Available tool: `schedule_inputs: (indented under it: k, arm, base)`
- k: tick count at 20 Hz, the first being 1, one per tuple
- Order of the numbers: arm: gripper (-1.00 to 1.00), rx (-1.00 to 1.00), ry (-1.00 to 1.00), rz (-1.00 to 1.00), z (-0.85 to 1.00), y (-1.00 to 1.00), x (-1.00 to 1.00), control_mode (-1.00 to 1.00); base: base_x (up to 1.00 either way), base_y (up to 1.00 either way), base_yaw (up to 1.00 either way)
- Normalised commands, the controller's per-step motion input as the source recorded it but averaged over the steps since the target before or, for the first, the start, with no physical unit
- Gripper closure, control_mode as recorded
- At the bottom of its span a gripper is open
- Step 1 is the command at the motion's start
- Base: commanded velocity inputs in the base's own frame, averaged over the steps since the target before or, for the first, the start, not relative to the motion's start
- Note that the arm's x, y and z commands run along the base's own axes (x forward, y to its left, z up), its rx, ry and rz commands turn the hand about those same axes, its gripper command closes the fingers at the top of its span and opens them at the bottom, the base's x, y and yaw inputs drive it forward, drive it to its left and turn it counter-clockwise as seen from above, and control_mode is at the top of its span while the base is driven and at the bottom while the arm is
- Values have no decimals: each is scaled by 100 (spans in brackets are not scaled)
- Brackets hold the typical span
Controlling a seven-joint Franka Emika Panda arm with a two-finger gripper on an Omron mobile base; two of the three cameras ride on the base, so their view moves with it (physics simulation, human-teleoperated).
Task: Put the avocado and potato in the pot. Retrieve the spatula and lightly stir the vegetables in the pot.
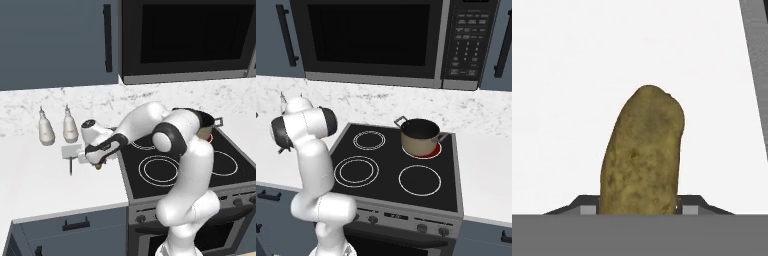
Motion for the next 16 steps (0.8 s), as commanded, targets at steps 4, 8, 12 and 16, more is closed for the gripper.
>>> schedule_inputs:
  k: [4,8,12,16]
  arm:
    - [100,0,-23,-7,57,-63,-50,-100]
    - [100,0,-36,-8,96,-96,-62,-100]
    - [100,0,-35,-11,99,-100,-51,-100]
    - [100,0,-30,-12,98,-100,-22,-100]
  base:
    - [0,0,0]
    - [0,0,0]
    - [0,0,0]
    - [0,0,0]
